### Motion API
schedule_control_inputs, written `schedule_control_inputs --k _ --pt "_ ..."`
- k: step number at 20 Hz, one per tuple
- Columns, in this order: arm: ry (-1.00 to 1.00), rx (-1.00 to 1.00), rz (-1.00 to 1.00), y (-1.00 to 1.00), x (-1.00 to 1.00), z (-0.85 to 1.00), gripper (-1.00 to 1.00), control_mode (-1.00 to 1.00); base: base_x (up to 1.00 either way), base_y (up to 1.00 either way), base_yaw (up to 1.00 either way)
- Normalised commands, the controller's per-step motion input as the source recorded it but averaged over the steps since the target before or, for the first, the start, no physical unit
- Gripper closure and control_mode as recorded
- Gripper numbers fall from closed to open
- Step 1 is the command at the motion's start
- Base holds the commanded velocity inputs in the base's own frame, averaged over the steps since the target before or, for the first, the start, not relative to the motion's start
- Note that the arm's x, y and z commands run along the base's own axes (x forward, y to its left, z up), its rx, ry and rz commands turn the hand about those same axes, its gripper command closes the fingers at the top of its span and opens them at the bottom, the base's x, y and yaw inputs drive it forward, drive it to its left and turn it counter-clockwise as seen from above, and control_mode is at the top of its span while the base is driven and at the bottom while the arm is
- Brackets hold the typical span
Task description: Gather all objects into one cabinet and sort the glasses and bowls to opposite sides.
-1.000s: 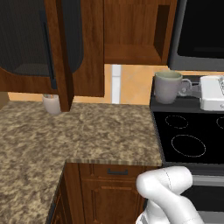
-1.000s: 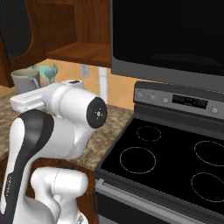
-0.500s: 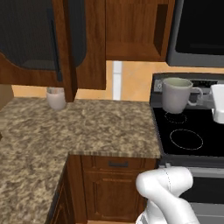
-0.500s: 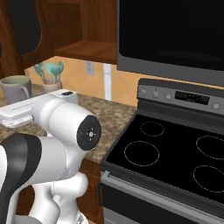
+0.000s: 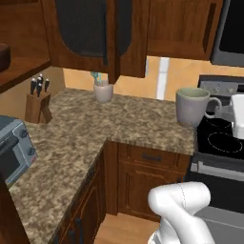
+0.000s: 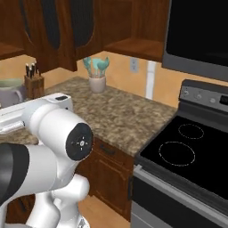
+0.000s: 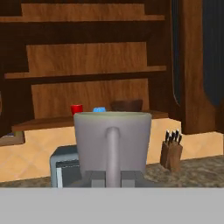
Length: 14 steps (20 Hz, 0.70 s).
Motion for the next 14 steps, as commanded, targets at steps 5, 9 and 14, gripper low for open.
schedule_control_inputs --k 5,9,14 --pt "0.0 0.0 0.0 0.0 0.0 0.0 1.0 1.0 0.0 0.0 0.58" --pt "0.0 0.0 0.0 0.0 0.0 0.0 1.0 1.0 0.0 0.19 0.59" --pt "0.0 0.0 0.0 0.0 0.0 0.0 1.0 1.0 0.22 0.32 0.26"
